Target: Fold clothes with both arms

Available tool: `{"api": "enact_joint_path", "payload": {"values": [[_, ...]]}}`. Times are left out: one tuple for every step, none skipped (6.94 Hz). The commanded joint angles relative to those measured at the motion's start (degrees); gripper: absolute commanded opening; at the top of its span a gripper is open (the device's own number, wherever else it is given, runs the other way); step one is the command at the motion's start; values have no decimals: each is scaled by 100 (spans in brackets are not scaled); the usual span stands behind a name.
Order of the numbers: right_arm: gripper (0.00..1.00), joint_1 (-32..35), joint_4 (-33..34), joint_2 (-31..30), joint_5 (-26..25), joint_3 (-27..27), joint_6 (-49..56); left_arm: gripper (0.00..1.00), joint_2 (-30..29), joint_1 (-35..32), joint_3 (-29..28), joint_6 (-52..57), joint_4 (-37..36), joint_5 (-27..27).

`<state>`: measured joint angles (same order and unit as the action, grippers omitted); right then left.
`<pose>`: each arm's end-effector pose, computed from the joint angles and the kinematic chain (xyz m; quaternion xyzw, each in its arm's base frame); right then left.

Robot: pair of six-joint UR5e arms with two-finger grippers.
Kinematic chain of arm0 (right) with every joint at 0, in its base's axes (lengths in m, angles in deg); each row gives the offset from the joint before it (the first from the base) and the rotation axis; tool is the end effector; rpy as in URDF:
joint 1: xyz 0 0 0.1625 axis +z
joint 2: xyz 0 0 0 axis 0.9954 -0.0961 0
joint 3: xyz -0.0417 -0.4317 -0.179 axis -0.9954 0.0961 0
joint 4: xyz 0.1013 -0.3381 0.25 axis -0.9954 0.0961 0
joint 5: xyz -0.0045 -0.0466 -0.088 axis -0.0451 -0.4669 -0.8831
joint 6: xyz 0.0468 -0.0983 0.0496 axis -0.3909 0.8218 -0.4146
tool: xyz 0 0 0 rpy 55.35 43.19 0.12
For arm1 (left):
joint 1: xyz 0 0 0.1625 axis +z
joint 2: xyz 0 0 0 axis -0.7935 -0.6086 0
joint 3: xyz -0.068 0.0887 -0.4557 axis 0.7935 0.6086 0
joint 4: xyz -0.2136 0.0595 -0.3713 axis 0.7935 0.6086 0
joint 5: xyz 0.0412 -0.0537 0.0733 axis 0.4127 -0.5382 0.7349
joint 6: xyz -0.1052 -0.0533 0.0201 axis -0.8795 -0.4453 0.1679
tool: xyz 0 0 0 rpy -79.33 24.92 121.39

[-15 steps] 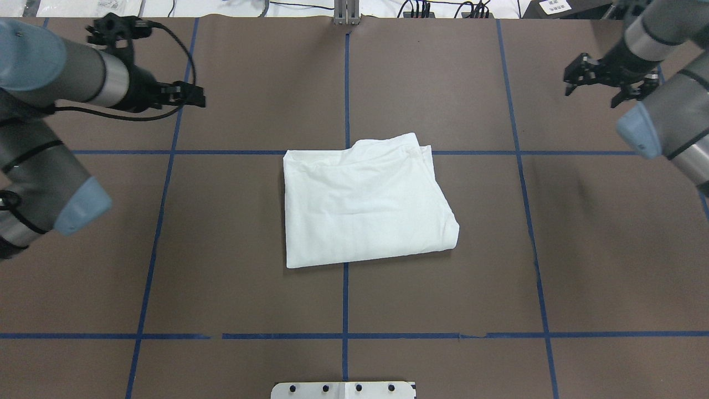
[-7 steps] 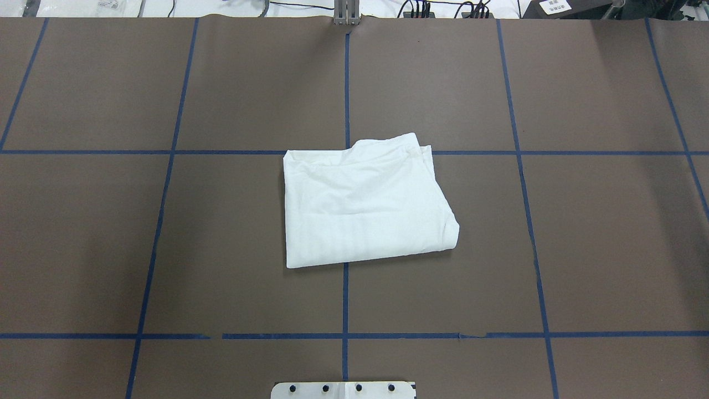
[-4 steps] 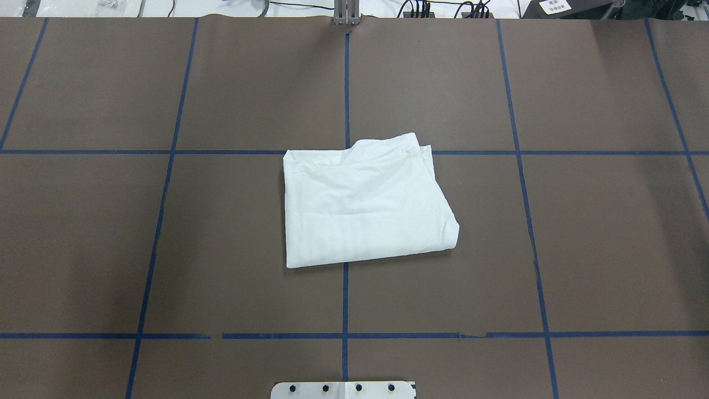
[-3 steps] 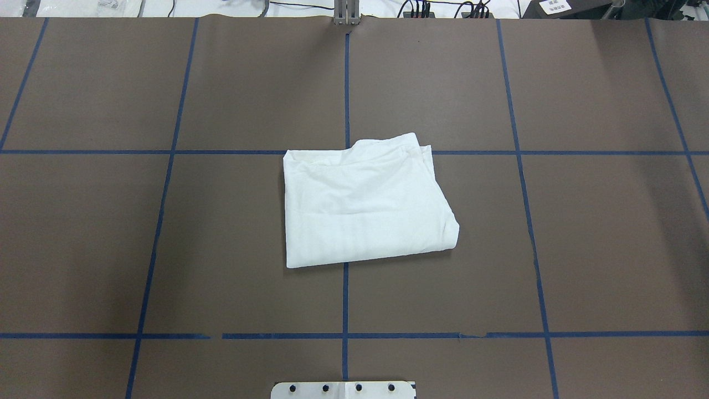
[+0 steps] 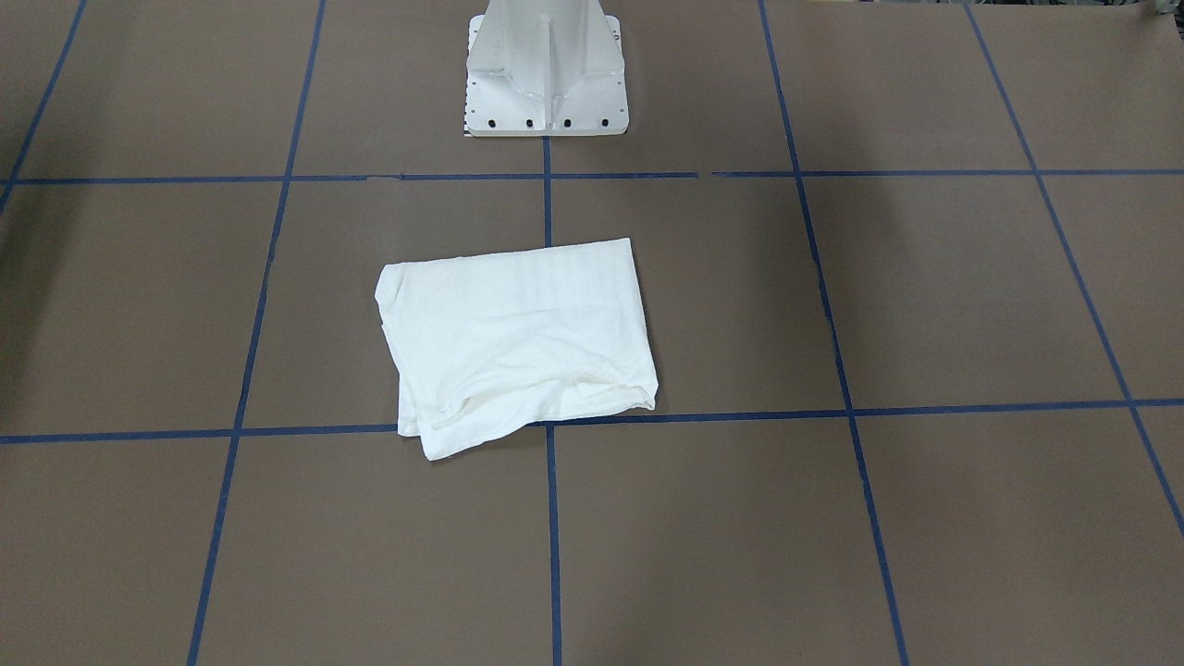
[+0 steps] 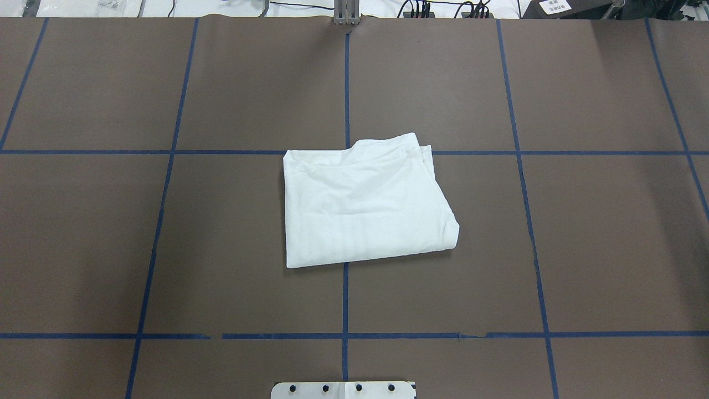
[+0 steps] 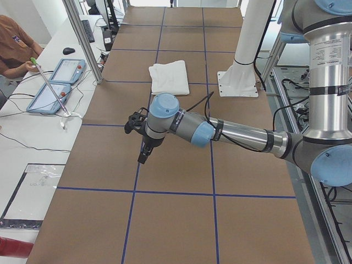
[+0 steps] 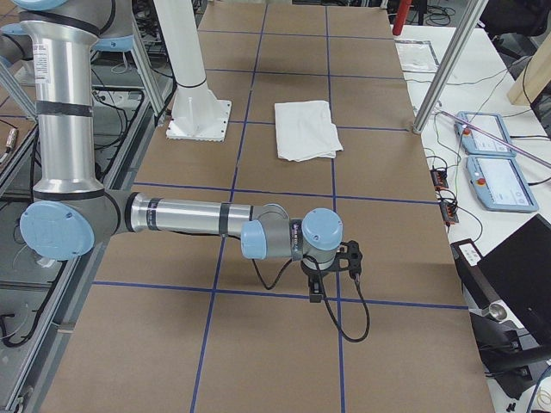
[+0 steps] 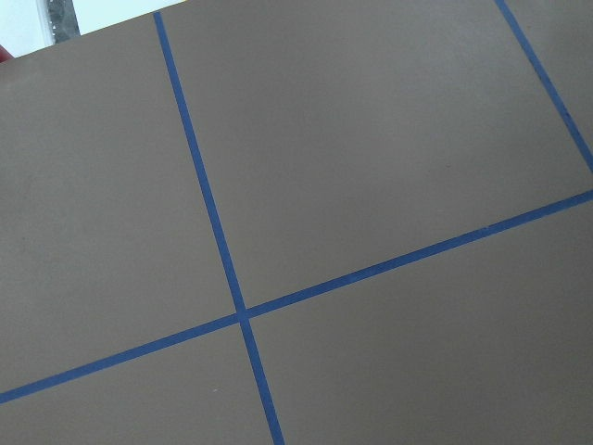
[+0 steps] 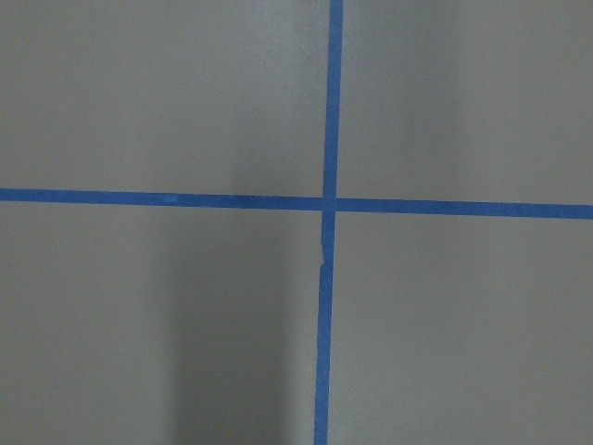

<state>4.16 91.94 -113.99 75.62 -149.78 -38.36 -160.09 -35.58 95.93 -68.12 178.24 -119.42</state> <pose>0.0328 -0.5068 0.7132 0.0295 -0.4055 -0.0032 0.9136 -0.0345 -0.4826 0.5785 0.2071 0.3678 0.0939 0.9017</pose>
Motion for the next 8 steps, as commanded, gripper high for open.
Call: {"api": "enact_joint_path", "payload": {"values": [[100, -32, 3, -19, 45, 2, 12, 100, 10, 3, -18, -3, -30, 7], [100, -23, 29, -37, 124, -119, 12, 100, 19, 3, 8, 5, -31, -2], [100, -41, 20, -20, 116, -103, 12, 100, 19, 3, -10, 5, 13, -2], [100, -41, 20, -11, 116, -190, 12, 100, 124, -6, 121, 14, 57, -10], [100, -50, 12, -11, 99, -200, 12, 100, 177, -6, 122, 14, 66, -71], [100, -50, -6, -11, 99, -208, 4, 100, 169, 2, 139, 14, 66, -63], [100, -50, -6, -19, 107, -217, 3, 100, 125, 11, 79, 5, 66, -63], [100, -50, -6, -11, 107, -217, -5, 100, 107, 11, 61, 5, 66, -63]]}}
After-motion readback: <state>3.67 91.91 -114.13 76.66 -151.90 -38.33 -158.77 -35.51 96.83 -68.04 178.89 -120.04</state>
